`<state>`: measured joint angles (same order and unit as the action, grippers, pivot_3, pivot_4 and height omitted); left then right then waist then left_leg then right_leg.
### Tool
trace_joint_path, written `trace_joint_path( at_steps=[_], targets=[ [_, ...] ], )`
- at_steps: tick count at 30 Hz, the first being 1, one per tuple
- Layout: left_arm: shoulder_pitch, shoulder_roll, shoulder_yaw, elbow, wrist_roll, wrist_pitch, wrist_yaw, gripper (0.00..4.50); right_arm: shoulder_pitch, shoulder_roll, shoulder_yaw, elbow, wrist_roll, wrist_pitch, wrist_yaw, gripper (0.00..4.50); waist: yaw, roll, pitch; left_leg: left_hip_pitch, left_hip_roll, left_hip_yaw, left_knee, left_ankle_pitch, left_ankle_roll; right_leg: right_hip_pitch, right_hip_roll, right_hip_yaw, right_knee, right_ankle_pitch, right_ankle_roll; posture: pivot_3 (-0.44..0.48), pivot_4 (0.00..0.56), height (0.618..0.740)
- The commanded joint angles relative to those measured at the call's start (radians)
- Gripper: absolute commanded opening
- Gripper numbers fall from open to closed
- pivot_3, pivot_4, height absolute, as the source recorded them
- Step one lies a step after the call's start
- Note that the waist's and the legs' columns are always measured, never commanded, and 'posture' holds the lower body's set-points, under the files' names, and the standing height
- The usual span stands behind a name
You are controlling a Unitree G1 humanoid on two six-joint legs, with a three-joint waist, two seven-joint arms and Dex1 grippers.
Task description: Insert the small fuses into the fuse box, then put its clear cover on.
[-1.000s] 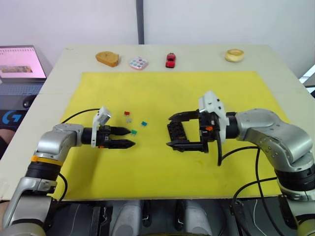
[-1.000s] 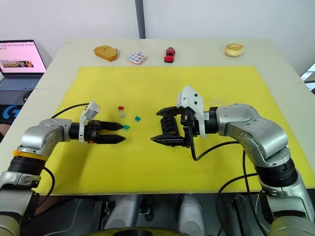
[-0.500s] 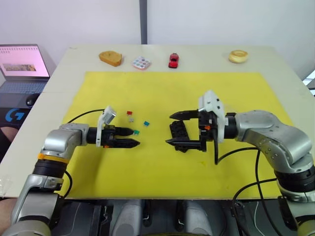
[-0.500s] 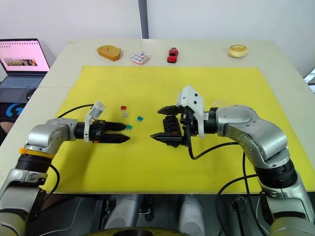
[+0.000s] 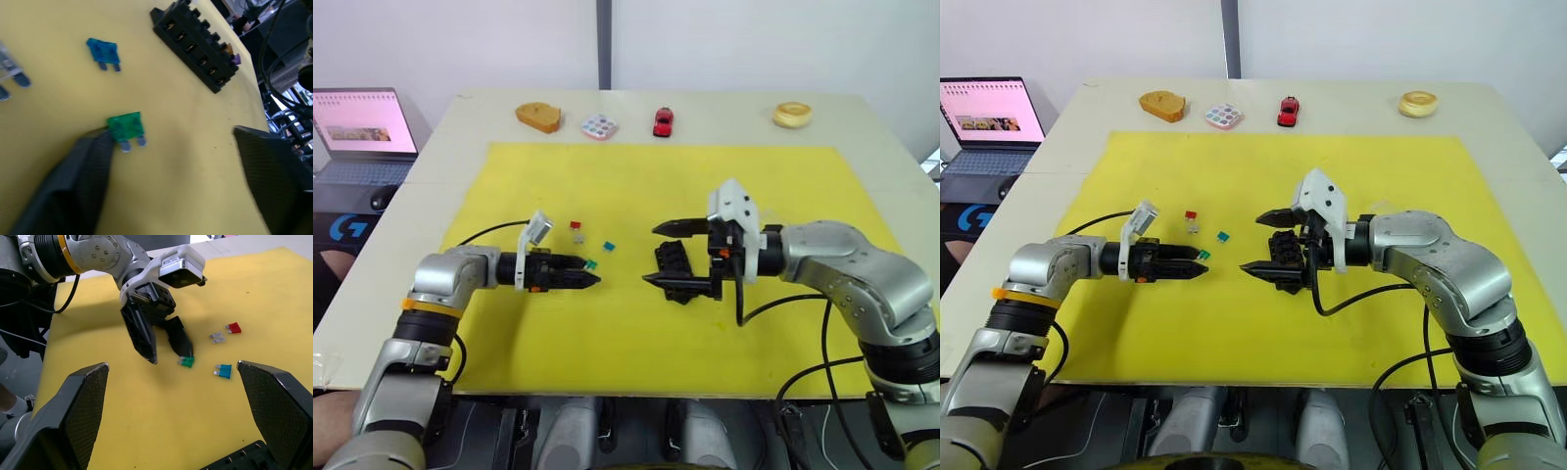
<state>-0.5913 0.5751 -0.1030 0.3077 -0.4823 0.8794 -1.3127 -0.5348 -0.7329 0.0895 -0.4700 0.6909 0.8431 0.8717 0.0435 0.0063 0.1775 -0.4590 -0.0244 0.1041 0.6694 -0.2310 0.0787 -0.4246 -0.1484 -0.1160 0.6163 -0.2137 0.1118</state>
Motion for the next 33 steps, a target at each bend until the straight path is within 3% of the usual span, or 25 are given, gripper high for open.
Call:
trace_joint_path(
  at_steps=[1,5,15,19,28,33],
  targets=[
    [0.048,-0.028,-0.063,0.027,0.002,0.036,-0.016,2.08,0.001,0.004,-0.026,-0.039,0.001,-0.02,-0.008,4.5,-0.005,0.0,0.0,0.0,0.0,0.0,0.0,0.0,0.001,0.0,0.0,0.0,0.0,0.0,0.0,0.0,0.15,0.74],
    [0.052,-0.029,-0.057,0.031,0.001,0.032,-0.012,0.05,0.003,0.002,-0.023,-0.039,-0.001,-0.022,-0.014,4.5,-0.005,0.0,0.0,0.0,0.0,0.002,0.0,-0.001,0.003,0.001,0.0,0.0,0.0,0.0,0.001,0.0,0.15,0.74],
    [0.08,-0.043,0.001,-0.001,-0.026,0.03,0.027,0.05,0.011,0.003,-0.025,-0.029,-0.006,-0.026,-0.016,4.5,-0.005,0.001,0.0,0.001,0.0,0.001,0.0,-0.001,0.002,0.0,-0.001,0.0,-0.001,0.0,0.0,0.0,0.15,0.74],
    [0.094,-0.034,0.077,-0.079,-0.068,0.027,0.062,0.05,-0.013,0.027,-0.065,-0.013,0.055,0.062,-0.073,4.5,-0.007,0.001,0.0,0.001,0.0,0.001,0.0,-0.001,0.001,0.0,-0.001,0.0,-0.001,0.0,0.0,0.0,0.15,0.74],
    [0.13,0.031,0.142,-0.28,-0.137,0.041,0.103,0.05,-0.085,0.018,-0.065,0.051,0.139,0.172,-0.027,4.5,-0.01,0.0,0.0,0.0,0.0,0.001,-0.001,-0.001,0.001,-0.001,-0.001,0.0,-0.001,0.0,0.0,0.0,0.15,0.74],
    [0.088,0.057,0.165,-0.399,-0.142,0.005,0.16,0.05,-0.198,0.064,-0.056,0.164,0.2,0.27,-0.004,4.5,-0.012,0.0,0.0,-0.001,0.0,0.001,-0.001,-0.001,0.001,-0.002,-0.001,0.0,-0.001,0.0,0.0,0.0,0.15,0.74]
  ],
)
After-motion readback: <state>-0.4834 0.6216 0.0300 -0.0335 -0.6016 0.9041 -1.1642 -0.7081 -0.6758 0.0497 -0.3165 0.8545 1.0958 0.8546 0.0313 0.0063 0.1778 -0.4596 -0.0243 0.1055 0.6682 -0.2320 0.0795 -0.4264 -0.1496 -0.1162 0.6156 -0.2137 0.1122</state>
